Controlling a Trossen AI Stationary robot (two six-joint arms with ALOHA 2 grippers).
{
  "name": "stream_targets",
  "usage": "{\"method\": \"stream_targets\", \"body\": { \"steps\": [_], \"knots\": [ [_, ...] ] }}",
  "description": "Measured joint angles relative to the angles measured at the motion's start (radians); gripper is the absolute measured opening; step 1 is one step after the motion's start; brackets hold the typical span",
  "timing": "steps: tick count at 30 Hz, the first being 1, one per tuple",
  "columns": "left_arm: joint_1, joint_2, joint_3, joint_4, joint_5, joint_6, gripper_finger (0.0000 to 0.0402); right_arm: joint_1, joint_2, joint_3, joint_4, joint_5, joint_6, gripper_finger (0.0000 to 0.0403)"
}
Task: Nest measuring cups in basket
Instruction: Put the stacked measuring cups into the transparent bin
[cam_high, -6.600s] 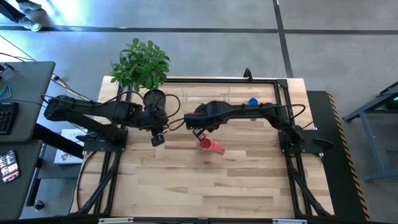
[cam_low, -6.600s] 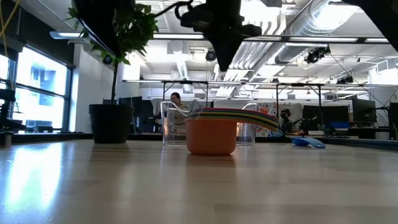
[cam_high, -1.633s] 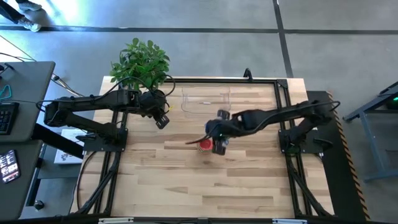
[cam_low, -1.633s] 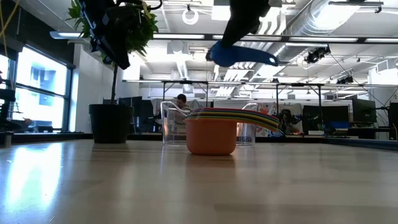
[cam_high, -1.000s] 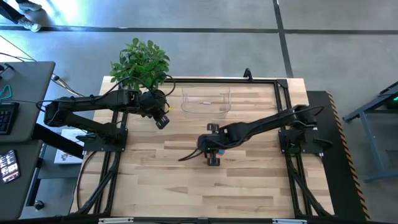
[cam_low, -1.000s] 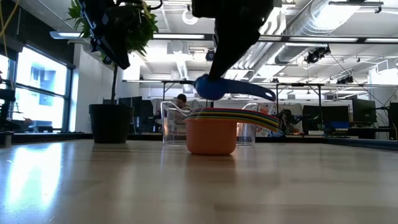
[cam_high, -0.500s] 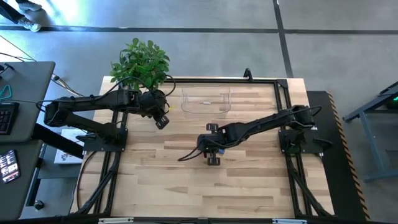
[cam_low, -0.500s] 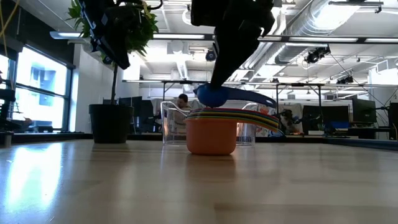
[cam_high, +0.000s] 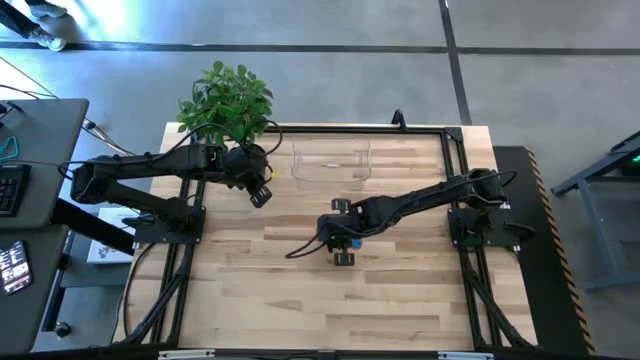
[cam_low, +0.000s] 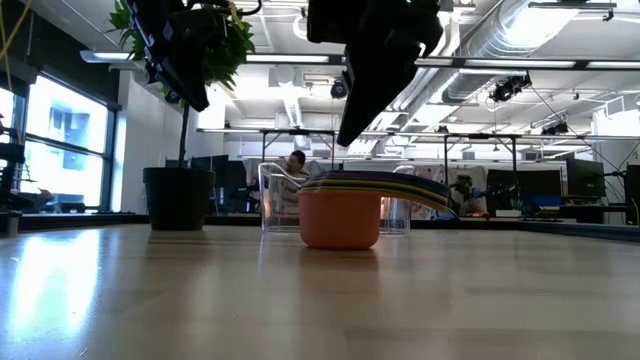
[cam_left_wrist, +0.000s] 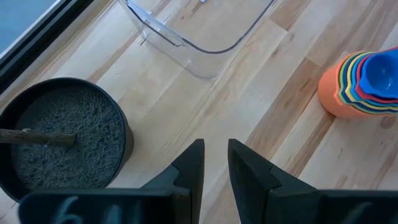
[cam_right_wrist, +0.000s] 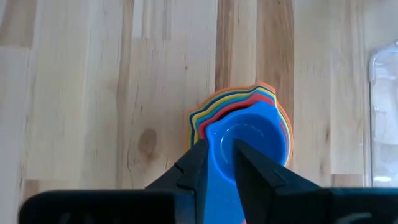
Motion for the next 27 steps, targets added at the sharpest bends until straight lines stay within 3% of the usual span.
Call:
{"method": "stream_targets", "body": {
  "steps": [6, 13, 27],
  "knots": [
    [0.0, 0.0, 0.0, 0.0, 0.011, -0.001, 0.0062, 0.0, -0.002, 0.015, -0.03, 0.0, 0.095, 0.0068],
    [-0.011, 0.0, 0.0, 0.0, 0.142, 0.054, 0.0062, 0.0, -0.003, 0.112, -0.092, 0.049, 0.248, 0.0068],
    [-0.135, -0.072, -0.001, 0.006, 0.127, 0.093, 0.0062, 0.0, -0.004, 0.295, -0.303, 0.108, 0.428, 0.0082]
  ]
}}
